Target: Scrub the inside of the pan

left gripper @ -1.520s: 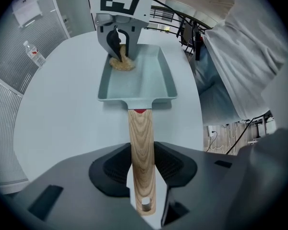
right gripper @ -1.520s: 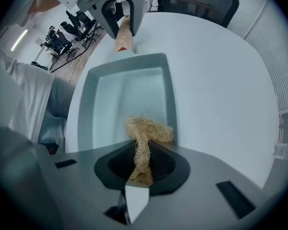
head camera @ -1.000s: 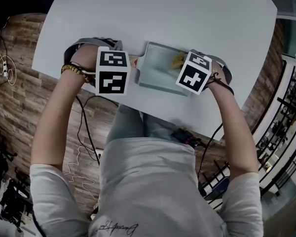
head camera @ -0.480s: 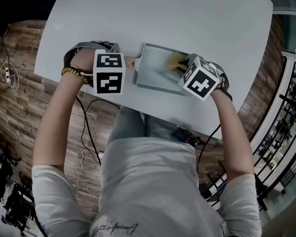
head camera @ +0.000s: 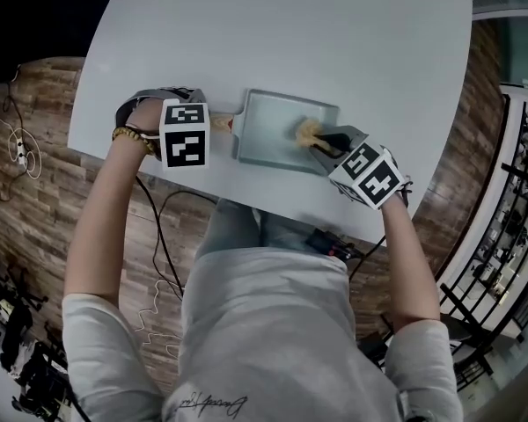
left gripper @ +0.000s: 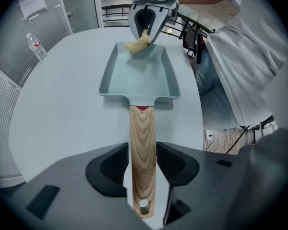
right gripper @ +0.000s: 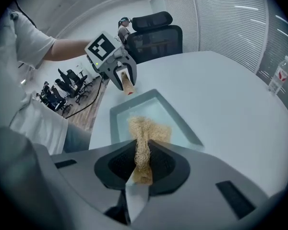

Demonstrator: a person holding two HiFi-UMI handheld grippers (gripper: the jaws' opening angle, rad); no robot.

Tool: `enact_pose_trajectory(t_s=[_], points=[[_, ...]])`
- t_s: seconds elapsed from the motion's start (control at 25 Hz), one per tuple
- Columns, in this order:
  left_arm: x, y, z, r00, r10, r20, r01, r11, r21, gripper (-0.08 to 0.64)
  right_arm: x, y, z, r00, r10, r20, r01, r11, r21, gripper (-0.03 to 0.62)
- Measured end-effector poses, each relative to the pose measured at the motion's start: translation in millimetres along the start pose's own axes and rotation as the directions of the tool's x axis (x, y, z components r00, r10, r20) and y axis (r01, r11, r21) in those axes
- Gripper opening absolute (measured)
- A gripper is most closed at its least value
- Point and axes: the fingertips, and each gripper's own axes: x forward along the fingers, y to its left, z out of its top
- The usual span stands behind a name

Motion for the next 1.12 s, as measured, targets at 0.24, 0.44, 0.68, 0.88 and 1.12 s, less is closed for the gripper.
enact_pose_trajectory(t_s=[0.24, 0.44, 0.68, 0.88, 1.12], points=[[-6.1, 2.0, 1.5, 1.0, 0.006, 0.013, -0.006, 1.0, -0.007, 0.212, -10.4, 9.8, -1.2, 0.997, -0.03, 0.077, 0.028, 0.999, 0.024, 0.067], [-25.2, -3.8, 15.7, 0.998, 0.05, 0.044, -0.05, 0.999, 0.0, 0.213, -22.1, 18.0, -5.3, 0.988, -0.05, 0.148, 0.042, 0.998, 0.055, 0.067], [-62.1, 3.4, 29.9, 0.968, 0.12, 0.22, -0.099, 0.99, -0.103, 0.189, -26.4, 13.1, 4.8, 0.981, -0.065, 0.182, 0.052, 0.996, 0.073, 0.067], [-99.2, -5.9, 61.1, 0.89, 0.258, 0.375, -0.189, 0.959, -0.211, 0.123, -44.8, 16.6, 0.9, 0.969, -0.091, 0.23, 0.07, 0.993, 0.096, 0.067], [-133.1, -13.1, 73.7, 0.727, 0.453, 0.516, -0.202, 0.859, -0.471, 0.011, -73.5, 25.5, 8.3, 0.944, -0.151, 0.294, 0.124, 0.986, 0.111, 0.067]])
